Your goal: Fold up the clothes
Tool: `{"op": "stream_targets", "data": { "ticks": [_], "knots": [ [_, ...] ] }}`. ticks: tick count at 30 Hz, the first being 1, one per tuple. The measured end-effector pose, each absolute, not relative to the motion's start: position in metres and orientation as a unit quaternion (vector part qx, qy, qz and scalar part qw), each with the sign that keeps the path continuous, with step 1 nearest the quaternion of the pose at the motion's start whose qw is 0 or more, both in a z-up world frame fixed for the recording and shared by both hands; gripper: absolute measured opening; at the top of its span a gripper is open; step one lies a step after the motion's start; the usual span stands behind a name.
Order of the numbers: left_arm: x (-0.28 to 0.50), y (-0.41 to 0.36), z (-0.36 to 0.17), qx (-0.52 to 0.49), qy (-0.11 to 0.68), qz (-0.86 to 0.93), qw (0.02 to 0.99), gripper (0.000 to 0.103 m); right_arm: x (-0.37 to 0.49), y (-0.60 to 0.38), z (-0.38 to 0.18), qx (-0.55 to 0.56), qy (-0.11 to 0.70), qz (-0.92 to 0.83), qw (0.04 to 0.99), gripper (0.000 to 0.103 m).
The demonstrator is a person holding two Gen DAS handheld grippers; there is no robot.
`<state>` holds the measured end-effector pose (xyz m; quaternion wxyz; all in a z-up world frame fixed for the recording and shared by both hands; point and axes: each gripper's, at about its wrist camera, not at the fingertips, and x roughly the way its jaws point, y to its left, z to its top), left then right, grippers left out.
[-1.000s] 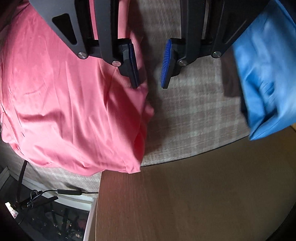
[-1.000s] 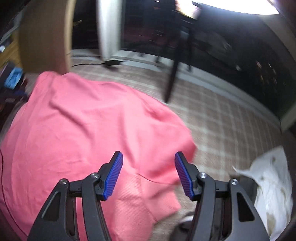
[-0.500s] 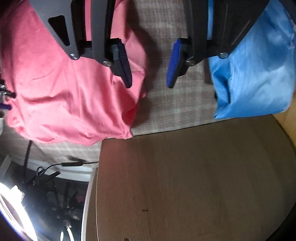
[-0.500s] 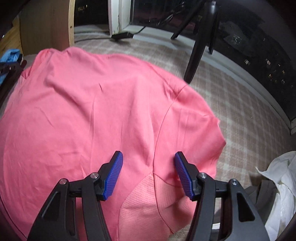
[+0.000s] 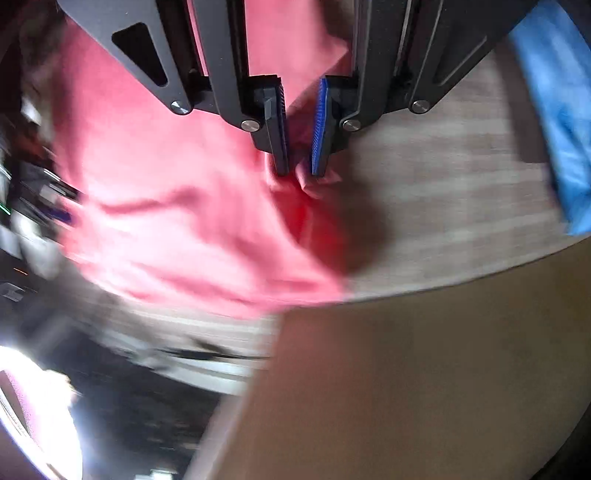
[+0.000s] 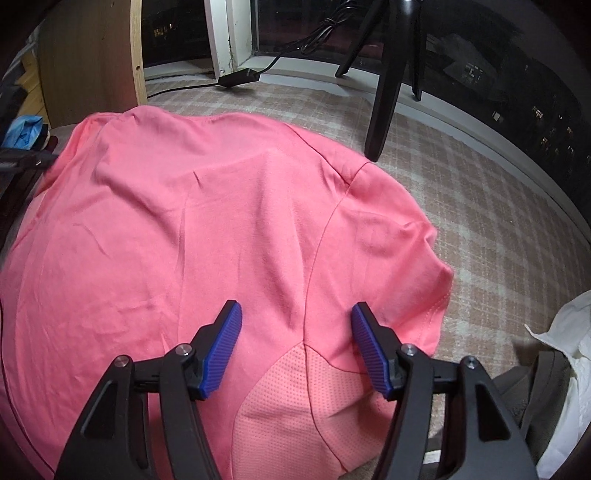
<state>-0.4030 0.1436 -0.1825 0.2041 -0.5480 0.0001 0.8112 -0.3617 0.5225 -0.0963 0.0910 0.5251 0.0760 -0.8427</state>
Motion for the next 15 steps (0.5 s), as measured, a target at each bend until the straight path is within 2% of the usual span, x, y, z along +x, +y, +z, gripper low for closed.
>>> {"op": "stream_targets", "data": {
  "ticks": [7, 9, 15],
  "knots": [
    [-0.386, 0.114, -0.171, -0.515, -0.006, 0.849, 0.119, 0.016, -0.362, 0.505, -0.072, 0.505, 0.109, -0.853, 0.076, 0.059],
    [-0.395, 0.106, -0.184, -0.528, -0.015, 0.844, 0.093, 0.02, -0.365, 0.487, -0.053, 0.489, 0.103, -0.86, 0.108, 0.059],
    [-0.412, 0.112, -0.213, -0.548, -0.018, 0.833, 0.073, 0.02, -0.4, 0.401, -0.024, 0.447, 0.135, -0.86, 0.206, 0.059]
  ]
}}
